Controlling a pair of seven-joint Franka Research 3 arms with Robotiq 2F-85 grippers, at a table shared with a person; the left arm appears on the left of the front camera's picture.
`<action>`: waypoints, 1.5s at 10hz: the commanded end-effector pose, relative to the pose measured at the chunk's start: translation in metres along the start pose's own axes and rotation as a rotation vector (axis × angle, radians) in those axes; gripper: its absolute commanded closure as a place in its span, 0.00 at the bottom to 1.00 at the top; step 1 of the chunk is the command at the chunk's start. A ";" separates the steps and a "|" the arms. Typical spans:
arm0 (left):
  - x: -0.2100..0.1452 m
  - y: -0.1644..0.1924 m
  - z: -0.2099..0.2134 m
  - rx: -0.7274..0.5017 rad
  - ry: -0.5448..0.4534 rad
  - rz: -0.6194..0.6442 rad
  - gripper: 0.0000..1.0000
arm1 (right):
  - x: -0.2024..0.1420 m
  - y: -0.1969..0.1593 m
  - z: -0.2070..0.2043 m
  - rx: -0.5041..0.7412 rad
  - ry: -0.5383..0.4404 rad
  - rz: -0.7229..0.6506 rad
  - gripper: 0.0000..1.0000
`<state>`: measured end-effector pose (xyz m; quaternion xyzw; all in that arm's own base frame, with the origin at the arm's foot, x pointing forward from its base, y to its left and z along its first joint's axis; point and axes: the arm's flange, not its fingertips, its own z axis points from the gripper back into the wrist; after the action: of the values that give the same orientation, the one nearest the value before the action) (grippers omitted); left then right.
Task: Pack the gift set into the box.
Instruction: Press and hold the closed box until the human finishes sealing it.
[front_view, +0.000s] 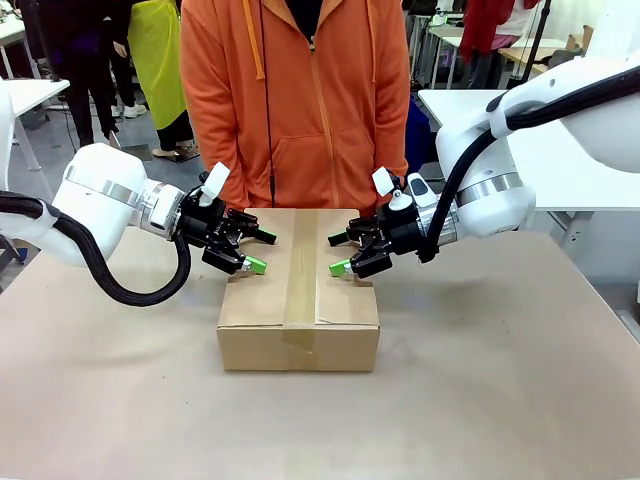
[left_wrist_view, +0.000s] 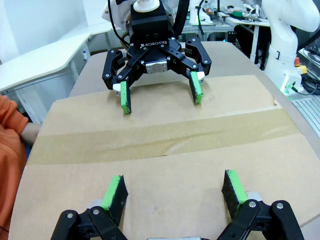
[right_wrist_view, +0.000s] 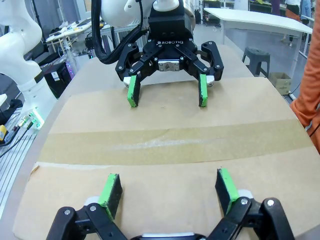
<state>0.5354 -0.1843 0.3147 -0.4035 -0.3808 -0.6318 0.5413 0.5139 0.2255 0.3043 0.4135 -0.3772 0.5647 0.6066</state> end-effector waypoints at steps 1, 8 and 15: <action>0.029 -0.017 0.029 -0.108 -0.123 -0.038 0.00 | 0.022 0.019 0.020 0.010 -0.046 0.065 0.00; -0.077 -0.190 0.255 0.667 -0.671 -0.041 0.00 | -0.078 0.139 0.283 -0.639 -0.658 0.020 0.00; -0.042 -0.197 0.264 0.502 -0.590 -0.094 0.00 | -0.036 0.131 0.297 -0.483 -0.571 0.005 0.00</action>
<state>0.3732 0.0953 0.3705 -0.4071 -0.6825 -0.3944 0.4614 0.3891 -0.0586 0.3892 0.3939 -0.6632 0.3279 0.5455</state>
